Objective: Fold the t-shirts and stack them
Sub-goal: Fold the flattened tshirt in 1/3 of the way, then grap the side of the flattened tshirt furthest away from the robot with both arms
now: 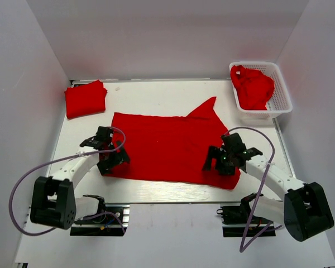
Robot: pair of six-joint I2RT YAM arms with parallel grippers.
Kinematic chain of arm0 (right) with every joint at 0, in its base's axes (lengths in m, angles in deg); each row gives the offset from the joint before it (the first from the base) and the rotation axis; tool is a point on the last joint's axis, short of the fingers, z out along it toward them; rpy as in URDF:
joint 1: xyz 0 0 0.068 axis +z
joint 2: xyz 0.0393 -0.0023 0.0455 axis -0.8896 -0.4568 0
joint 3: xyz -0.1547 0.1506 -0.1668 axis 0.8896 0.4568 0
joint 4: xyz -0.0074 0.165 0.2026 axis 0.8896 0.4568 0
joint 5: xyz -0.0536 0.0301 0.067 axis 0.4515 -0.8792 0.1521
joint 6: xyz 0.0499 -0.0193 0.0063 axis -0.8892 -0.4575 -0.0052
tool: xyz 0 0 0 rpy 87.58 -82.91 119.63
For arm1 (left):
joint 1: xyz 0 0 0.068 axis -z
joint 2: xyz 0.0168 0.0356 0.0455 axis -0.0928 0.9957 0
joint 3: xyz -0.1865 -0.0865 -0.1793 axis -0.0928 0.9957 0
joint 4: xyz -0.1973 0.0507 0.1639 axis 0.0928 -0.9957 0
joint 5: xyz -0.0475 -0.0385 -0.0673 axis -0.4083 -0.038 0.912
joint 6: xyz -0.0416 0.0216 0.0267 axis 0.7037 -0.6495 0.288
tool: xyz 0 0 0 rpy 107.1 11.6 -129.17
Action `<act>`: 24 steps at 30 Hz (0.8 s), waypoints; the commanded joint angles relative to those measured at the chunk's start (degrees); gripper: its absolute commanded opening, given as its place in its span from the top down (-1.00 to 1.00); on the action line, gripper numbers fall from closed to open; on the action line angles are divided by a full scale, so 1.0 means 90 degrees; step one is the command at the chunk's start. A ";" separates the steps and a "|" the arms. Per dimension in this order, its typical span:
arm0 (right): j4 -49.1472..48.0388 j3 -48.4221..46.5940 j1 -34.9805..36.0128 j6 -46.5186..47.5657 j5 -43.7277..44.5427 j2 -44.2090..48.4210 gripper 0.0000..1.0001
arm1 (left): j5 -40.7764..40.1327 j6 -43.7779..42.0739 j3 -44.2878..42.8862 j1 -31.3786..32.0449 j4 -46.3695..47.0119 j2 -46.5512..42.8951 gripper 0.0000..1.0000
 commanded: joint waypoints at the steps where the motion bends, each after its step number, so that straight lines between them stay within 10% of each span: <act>1: 0.1132 -0.0862 0.0105 0.0245 0.0083 -0.0041 -0.81 | 0.0012 0.0150 -0.0189 0.0015 -0.0533 -0.0655 -1.00; 15: 0.0909 -0.5753 -0.0266 0.0784 0.1968 -0.3591 -0.81 | -0.1220 -0.0621 -0.6386 -0.0629 -0.1050 0.4220 -1.00; 24: 0.0938 -0.7650 -0.0929 0.0657 0.1423 -0.5546 -0.81 | -0.1533 -0.1090 -0.7415 -0.0903 -0.0582 0.5679 -0.85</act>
